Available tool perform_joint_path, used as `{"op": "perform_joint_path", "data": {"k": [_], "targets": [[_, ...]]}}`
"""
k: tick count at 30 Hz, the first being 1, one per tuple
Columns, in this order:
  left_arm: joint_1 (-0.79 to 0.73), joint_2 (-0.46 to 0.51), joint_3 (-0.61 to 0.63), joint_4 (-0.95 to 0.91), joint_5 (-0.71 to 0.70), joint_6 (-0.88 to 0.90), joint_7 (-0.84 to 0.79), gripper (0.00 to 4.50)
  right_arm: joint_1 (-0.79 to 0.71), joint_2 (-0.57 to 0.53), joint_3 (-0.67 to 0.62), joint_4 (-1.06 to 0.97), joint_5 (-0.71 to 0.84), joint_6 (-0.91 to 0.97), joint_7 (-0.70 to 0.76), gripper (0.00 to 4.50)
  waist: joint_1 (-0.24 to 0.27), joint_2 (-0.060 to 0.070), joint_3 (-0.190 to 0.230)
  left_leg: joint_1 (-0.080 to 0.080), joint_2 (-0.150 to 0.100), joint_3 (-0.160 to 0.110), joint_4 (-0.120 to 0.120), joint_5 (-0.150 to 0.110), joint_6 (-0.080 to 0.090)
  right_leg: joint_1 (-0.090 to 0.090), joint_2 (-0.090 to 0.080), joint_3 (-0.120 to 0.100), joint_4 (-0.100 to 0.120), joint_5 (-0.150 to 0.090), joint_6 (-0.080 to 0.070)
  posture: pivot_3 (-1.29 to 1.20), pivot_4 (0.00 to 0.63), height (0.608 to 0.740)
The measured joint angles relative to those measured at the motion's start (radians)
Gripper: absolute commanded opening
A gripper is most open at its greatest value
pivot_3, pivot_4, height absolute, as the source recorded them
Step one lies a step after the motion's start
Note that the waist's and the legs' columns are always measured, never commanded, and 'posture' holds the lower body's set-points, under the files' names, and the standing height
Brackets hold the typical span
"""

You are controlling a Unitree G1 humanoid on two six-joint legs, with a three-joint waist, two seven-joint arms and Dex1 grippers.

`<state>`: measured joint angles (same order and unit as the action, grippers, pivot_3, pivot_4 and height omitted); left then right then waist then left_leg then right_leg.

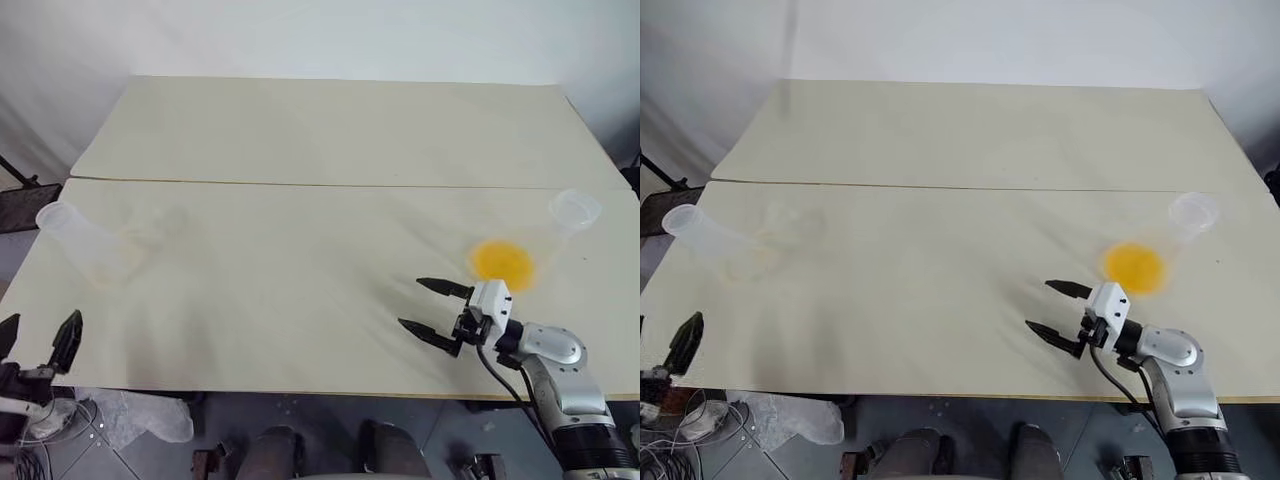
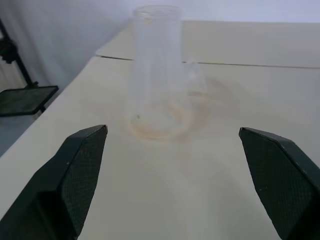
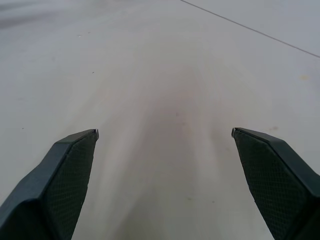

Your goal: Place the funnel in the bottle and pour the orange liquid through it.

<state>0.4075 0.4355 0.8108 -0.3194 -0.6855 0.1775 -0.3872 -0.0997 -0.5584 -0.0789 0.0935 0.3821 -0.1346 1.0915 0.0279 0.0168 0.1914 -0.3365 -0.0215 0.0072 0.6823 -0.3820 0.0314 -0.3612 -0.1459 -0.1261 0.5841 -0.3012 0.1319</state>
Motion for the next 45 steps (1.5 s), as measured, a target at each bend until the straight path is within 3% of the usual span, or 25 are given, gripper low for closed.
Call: {"op": "perform_joint_path", "data": {"k": [6,13,32,35,40,45], "targets": [[-0.187,0.123,-0.029,0.141,0.017,0.042,0.002,4.5,0.009,0.006,0.005,-0.012,-0.006,0.002,-0.008,4.48,-0.007,0.0,0.0,0.0,0.0,0.001,0.0,0.001,0.002,-0.001,0.002,0.0,0.006,0.0,0.0,0.0,0.15,0.74],[-0.351,0.193,-0.081,0.331,0.079,0.032,-0.022,4.5,0.048,0.007,0.003,-0.037,-0.008,0.003,-0.033,4.48,-0.007,0.0,0.0,-0.001,0.001,0.001,0.0,0.0,0.001,-0.004,0.009,0.0,0.007,0.0,0.0,0.0,0.15,0.74],[-0.561,0.247,-0.152,0.57,0.161,-0.083,-0.14,4.5,0.086,0.006,0.003,-0.098,-0.009,0.004,-0.064,4.48,-0.009,-0.001,0.0,-0.002,0.003,0.006,0.001,0.0,0.001,-0.008,0.012,-0.001,0.009,0.0,0.001,0.0,0.15,0.74],[-0.562,0.247,-0.154,0.583,0.167,-0.089,-0.152,3.89,0.086,0.006,0.003,-0.098,-0.009,0.005,-0.067,4.5,-0.008,-0.001,0.0,-0.002,0.003,0.006,0.001,0.001,0.001,-0.008,0.012,-0.002,0.01,0.0,0.001,0.0,0.15,0.74],[-0.579,0.247,-0.154,0.599,0.167,-0.088,-0.166,2.35,0.083,0.006,0.003,-0.098,-0.015,0.005,-0.075,4.5,-0.006,-0.001,0.0,-0.002,0.003,0.006,0.001,0.001,0.001,-0.009,0.012,-0.002,0.011,0.0,0.001,0.0,0.15,0.74],[-0.579,0.261,-0.154,0.6,0.166,-0.074,-0.198,2.28,0.08,0.006,0.002,-0.098,-0.017,0.005,-0.08,4.5,-0.007,-0.001,-0.001,-0.003,0.003,0.006,0.001,0.001,0.001,-0.009,0.012,-0.002,0.011,0.0,0.001,0.0,0.15,0.74]]}}
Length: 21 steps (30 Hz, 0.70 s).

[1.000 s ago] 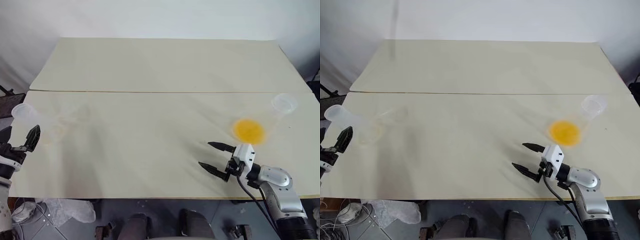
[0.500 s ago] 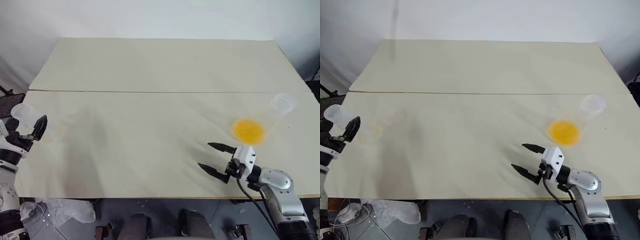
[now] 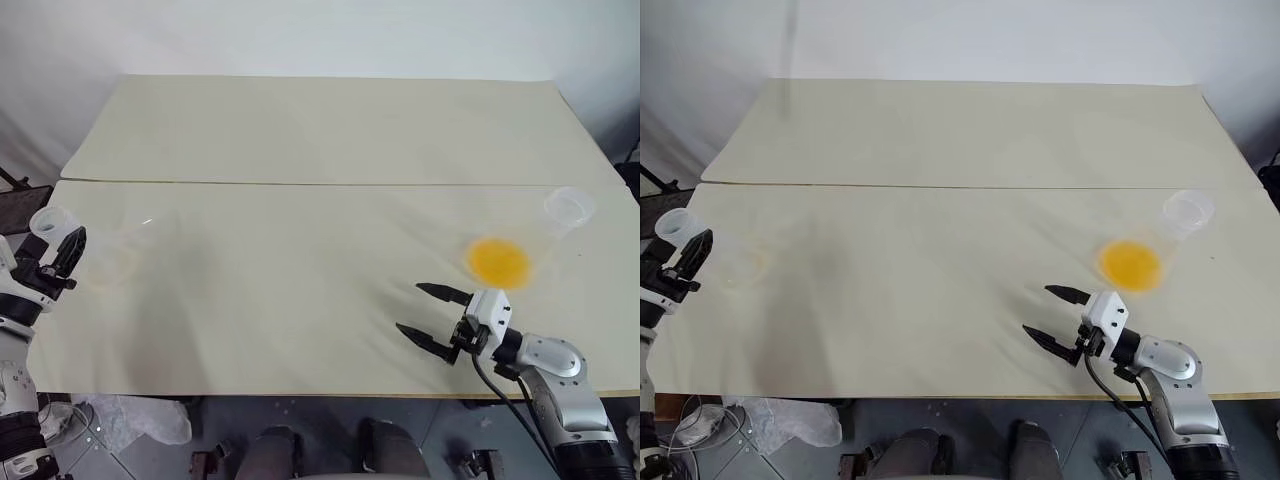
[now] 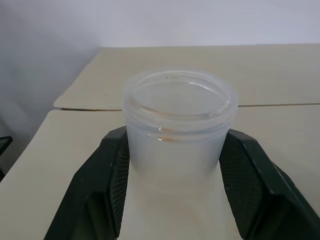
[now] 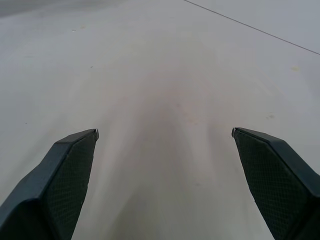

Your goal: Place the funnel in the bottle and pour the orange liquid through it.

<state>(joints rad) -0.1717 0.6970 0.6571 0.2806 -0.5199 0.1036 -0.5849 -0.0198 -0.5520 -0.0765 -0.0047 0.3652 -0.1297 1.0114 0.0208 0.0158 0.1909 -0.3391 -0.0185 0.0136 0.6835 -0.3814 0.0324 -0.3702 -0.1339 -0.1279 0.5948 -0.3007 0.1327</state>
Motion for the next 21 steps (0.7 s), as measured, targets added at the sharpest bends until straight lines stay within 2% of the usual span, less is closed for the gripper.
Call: {"op": "perform_joint_path", "data": {"k": [8,15,17,21], "targets": [[-0.039,0.107,-0.051,-0.128,-0.065,0.095,-0.182,2.28,0.031,-0.015,-0.041,-0.046,0.062,0.024,0.017,4.5,0.003,0.0,0.0,-0.001,0.0,-0.001,0.001,0.0,0.0,0.0,0.0,0.002,0.0,0.0,0.0,0.0,0.15,0.74],[-0.278,0.137,-0.233,-0.15,-0.083,0.193,-0.308,2.28,0.079,-0.028,-0.085,-0.11,0.132,0.051,0.042,4.5,0.001,0.0,0.0,-0.002,-0.001,0.001,0.001,0.001,0.001,-0.002,0.0,0.001,0.003,0.0,0.0,0.0,0.15,0.74],[-0.342,0.122,-0.294,-0.146,-0.082,0.216,-0.341,2.28,0.089,-0.029,-0.1,-0.129,0.154,0.056,0.044,4.5,0.0,0.0,0.0,-0.002,-0.001,0.002,0.001,0.001,0.001,-0.003,0.001,0.0,0.003,0.0,0.0,0.0,0.15,0.74],[-0.545,-0.021,-0.528,-0.143,-0.065,0.262,-0.466,2.28,0.149,-0.081,-0.137,-0.244,0.204,0.091,0.066,4.5,0.013,0.0,0.0,-0.012,-0.002,-0.002,0.012,0.001,0.002,-0.006,0.001,-0.001,0.006,0.001,0.002,0.0,0.15,0.74]]}}
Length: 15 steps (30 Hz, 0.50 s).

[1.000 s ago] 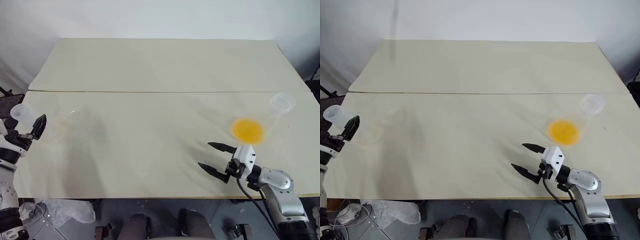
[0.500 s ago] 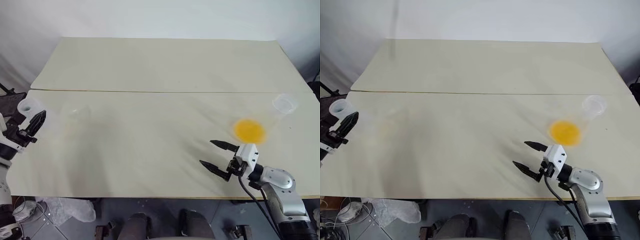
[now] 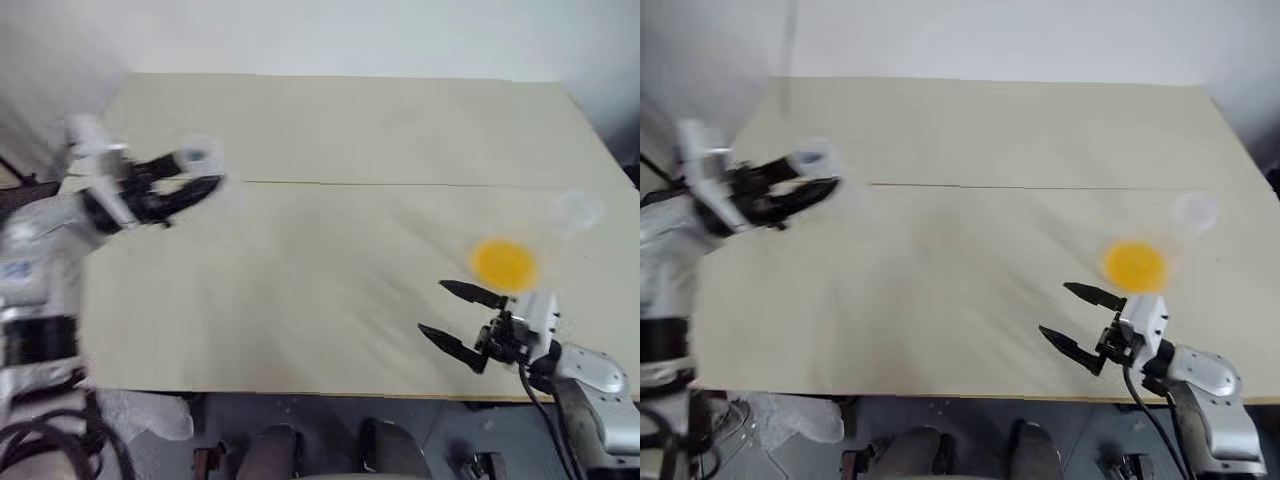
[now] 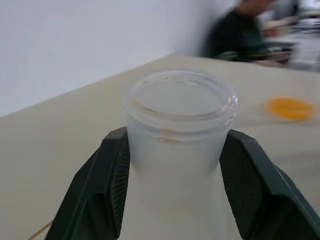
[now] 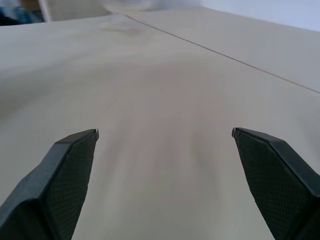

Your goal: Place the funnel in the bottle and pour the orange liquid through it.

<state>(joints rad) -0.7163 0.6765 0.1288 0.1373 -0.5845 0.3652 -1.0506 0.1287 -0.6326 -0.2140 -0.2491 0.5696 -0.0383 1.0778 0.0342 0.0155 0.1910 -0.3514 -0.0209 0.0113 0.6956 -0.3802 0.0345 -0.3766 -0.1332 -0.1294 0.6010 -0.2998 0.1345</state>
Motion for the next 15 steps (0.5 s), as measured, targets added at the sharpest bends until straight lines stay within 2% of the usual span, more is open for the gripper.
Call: {"op": "perform_joint_path", "data": {"k": [2,8,15], "targets": [[-0.039,-0.049,-0.074,0.026,0.012,0.004,-0.044,2.28,0.027,-0.02,-0.024,-0.041,0.014,0.013,0.004,4.5,-0.006,-0.001,0.0,-0.001,0.0,0.0,0.002,0.0,0.0,0.0,0.0,0.0,0.0,0.001,0.001,0.0,0.15,0.74],[-0.136,-0.174,-0.178,0.102,0.061,-0.012,-0.115,2.28,0.063,-0.025,-0.076,-0.09,0.016,0.026,-0.042,4.5,-0.009,-0.003,0.001,-0.001,0.0,0.003,0.004,0.002,0.001,0.0,0.001,0.003,0.0,0.001,0.001,0.0,0.15,0.74],[-0.153,-0.288,-0.287,0.193,0.172,-0.082,-0.15,2.28,0.166,0.015,-0.08,-0.23,-0.011,0.047,-0.163,4.5,-0.001,-0.003,0.001,-0.002,-0.001,0.002,0.004,0.003,0.002,0.0,0.0,0.003,0.0,0.001,0.001,0.0,0.15,0.74]]}}
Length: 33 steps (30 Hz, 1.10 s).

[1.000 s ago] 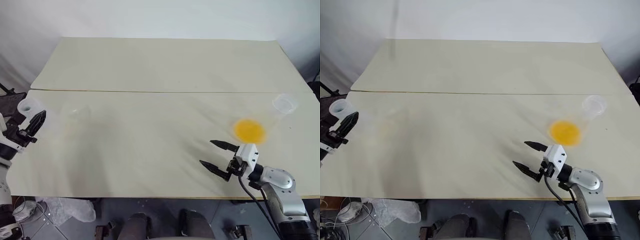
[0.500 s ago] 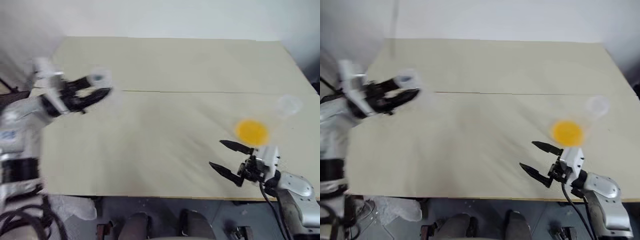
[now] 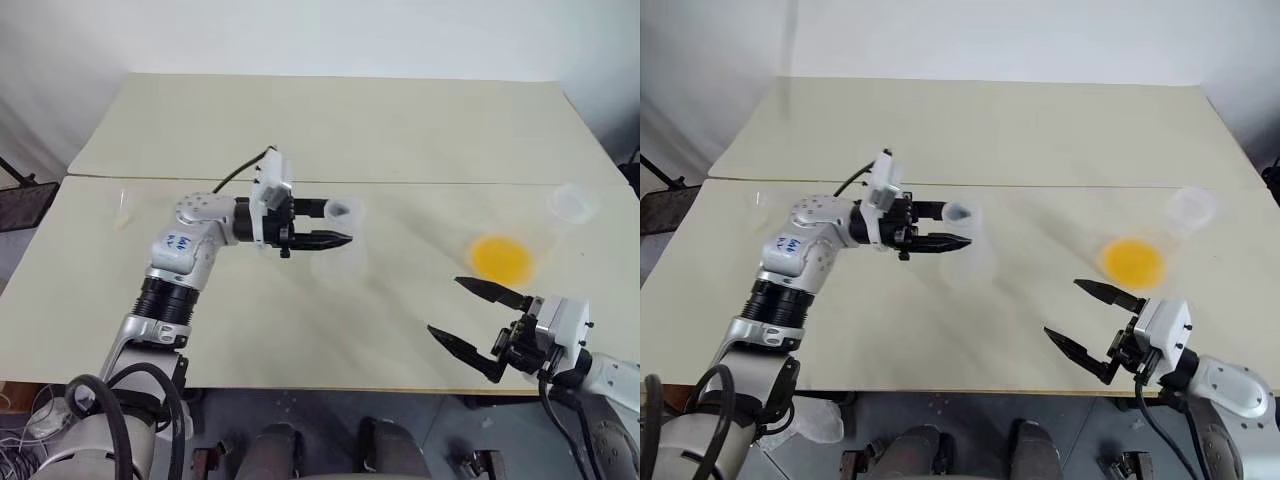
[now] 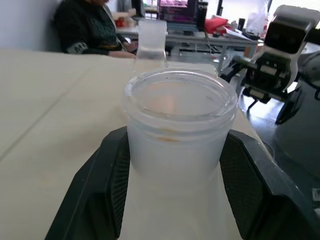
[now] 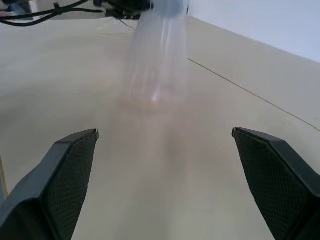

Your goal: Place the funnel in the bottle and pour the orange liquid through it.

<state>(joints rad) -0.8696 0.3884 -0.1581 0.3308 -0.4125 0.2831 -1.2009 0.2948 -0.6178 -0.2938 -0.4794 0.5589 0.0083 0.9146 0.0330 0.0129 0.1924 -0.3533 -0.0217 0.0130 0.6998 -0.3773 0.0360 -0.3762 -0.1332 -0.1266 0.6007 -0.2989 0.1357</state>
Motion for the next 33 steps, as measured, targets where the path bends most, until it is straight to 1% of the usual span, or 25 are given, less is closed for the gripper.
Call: {"op": "perform_joint_path", "data": {"k": [5,11,16,18,19,23,33], "targets": [[-0.019,-0.08,-0.041,0.034,0.062,-0.059,0.001,2.28,0.069,0.014,-0.011,-0.08,-0.014,0.015,-0.07,4.5,0.007,0.0,0.0,0.0,0.0,0.001,0.0,0.0,0.001,0.0,0.0,0.001,0.0,0.0,0.0,0.0,0.15,0.74],[-0.029,-0.129,-0.057,0.067,0.105,-0.103,0.001,2.28,0.113,0.031,-0.027,-0.126,-0.032,0.018,-0.123,4.5,0.014,0.0,0.0,0.0,0.0,0.001,0.0,0.0,0.001,0.0,0.0,0.001,0.0,0.0,0.0,0.0,0.15,0.74],[-0.033,-0.144,-0.059,0.12,0.15,-0.132,0.013,2.28,0.132,0.032,-0.027,-0.15,-0.034,0.021,-0.148,4.5,0.016,0.0,0.0,0.0,-0.001,0.001,0.0,0.001,0.001,0.0,0.0,0.001,0.0,0.0,0.0,0.0,0.15,0.74],[-0.033,-0.149,-0.059,0.121,0.155,-0.13,0.011,3.01,0.137,0.032,-0.027,-0.154,-0.04,0.023,-0.158,4.5,0.019,0.0,0.0,0.0,-0.001,0.001,0.0,0.001,0.001,0.0,0.0,0.001,0.0,0.0,0.0,0.0,0.15,0.74],[-0.033,-0.149,-0.059,0.121,0.158,-0.126,0.009,3.23,0.138,0.032,-0.027,-0.159,-0.042,0.023,-0.162,4.5,0.02,0.0,0.0,0.0,-0.001,0.001,0.0,0.001,0.001,0.0,0.0,0.001,0.0,0.0,0.0,0.0,0.15,0.74],[-0.033,-0.151,-0.06,0.116,0.163,-0.103,0.007,4.47,0.147,0.032,-0.029,-0.166,-0.046,0.029,-0.168,4.5,0.019,0.0,0.0,0.0,-0.001,0.001,0.0,0.001,0.001,0.0,0.0,0.001,0.0,0.0,0.0,0.0,0.15,0.74],[-0.033,-0.153,-0.047,0.092,0.156,-0.035,0.018,4.47,0.122,0.028,-0.054,-0.166,-0.044,0.053,-0.17,4.5,0.018,0.0,0.0,0.0,-0.001,0.001,0.001,0.001,0.001,0.0,0.0,0.001,0.0,0.0,0.0,0.0,0.15,0.74]]}}
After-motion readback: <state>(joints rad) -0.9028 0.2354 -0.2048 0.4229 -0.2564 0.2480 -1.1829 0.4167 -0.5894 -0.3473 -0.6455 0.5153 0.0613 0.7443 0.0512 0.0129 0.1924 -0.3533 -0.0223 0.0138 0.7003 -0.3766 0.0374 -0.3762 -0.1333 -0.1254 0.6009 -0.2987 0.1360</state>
